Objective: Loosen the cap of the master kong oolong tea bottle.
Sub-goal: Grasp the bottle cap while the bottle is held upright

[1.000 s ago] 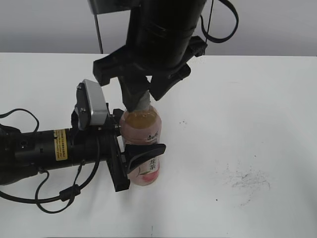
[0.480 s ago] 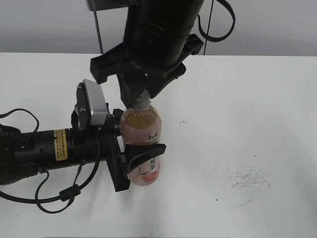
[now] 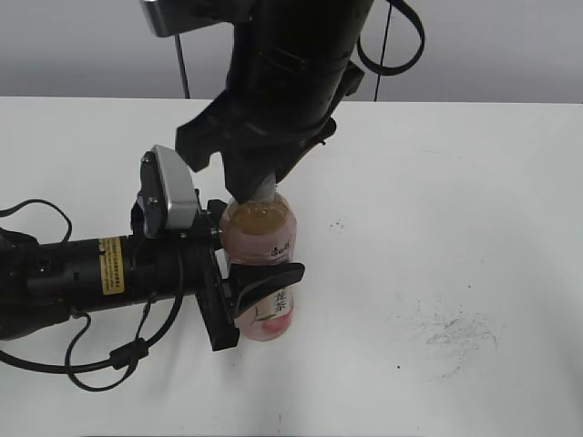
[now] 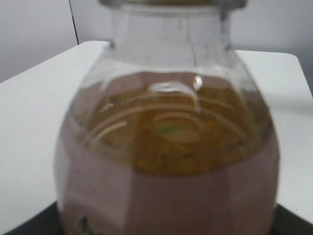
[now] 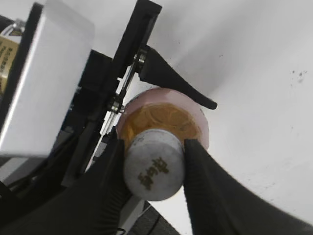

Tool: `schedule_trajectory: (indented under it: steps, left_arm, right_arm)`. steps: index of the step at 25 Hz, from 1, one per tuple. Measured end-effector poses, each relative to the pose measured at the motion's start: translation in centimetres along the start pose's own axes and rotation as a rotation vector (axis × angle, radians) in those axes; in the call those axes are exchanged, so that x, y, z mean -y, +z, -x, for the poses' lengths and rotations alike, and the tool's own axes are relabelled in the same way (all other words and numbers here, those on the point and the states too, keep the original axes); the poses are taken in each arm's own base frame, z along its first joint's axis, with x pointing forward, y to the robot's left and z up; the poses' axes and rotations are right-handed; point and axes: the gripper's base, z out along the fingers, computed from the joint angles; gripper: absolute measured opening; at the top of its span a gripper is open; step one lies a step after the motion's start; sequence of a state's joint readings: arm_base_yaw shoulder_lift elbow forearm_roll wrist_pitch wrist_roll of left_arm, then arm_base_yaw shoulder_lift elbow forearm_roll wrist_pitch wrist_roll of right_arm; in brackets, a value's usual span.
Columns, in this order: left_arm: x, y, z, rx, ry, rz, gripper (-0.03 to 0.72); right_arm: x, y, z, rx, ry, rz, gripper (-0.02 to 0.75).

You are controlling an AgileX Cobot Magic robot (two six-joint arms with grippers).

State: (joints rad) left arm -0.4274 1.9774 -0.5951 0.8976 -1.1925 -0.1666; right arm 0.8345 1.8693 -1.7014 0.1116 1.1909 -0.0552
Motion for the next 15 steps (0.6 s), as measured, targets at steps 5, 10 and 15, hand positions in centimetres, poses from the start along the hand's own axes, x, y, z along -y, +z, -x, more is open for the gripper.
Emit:
schedule_trajectory:
  steps: [5,10,15]
  left_arm:
    - [0.00,0.00,0.00,0.000,0.002,0.000,0.400]
    - [0.06,0.00,0.02,0.002,0.011,-0.007,0.400]
    - [0.15,0.00,0.02,0.003,0.026,-0.017,0.400]
  right_arm:
    - [0.00,0.00,-0.05,-0.005,-0.396,0.001,0.278]
    - [-0.04,-0.04,-0.06,-0.006,-0.961,0.008,0.277]
    - [-0.19,-0.29,0.02,-0.004,-1.522,0.032,0.277]
